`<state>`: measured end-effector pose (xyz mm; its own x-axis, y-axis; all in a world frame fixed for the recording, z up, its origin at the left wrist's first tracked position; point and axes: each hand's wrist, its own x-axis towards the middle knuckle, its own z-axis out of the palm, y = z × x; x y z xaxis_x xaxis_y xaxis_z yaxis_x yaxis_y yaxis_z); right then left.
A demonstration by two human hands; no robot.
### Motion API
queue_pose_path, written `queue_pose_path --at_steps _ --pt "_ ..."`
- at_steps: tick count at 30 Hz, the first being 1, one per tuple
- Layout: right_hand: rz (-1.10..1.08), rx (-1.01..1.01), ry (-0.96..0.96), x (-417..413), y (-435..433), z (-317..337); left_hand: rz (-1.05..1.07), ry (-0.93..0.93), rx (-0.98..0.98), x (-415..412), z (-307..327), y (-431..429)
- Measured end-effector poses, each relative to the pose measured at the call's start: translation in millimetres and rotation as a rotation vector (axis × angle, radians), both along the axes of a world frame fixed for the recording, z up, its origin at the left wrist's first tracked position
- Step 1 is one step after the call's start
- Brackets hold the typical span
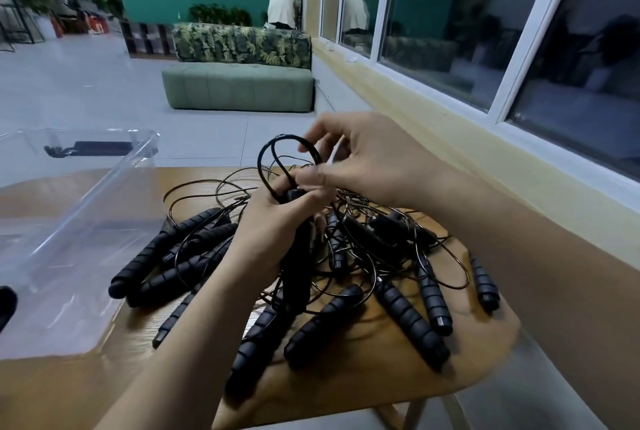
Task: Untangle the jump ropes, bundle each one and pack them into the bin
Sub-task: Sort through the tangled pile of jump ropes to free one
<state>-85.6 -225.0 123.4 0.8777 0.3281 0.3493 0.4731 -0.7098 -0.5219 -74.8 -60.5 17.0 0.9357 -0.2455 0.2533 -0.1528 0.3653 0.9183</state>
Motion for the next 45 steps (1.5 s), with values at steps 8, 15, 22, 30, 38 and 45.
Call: queue_pose_path --at_steps 8,15,22,30,38,45 --pt "-0.087 -0.333 0.271 7 -33 -44 0.067 0.026 -0.079 7 3 10" --pt "-0.277 -0.457 0.271 6 -73 -68 0.223 0.026 -0.233 16 6 29" --pt "-0.300 -0.442 0.342 -1 -90 -88 0.286 0.104 -0.409 29 5 50" --pt "-0.168 0.254 0.460 -24 -94 -78 0.237 0.033 -0.451 21 15 56" --pt "-0.104 -0.023 0.050 -46 -25 -54 0.020 -0.112 -0.411 -2 27 37" --pt "-0.120 -0.098 -0.048 17 3 -49 -0.035 -0.176 -0.289 -2 21 34"
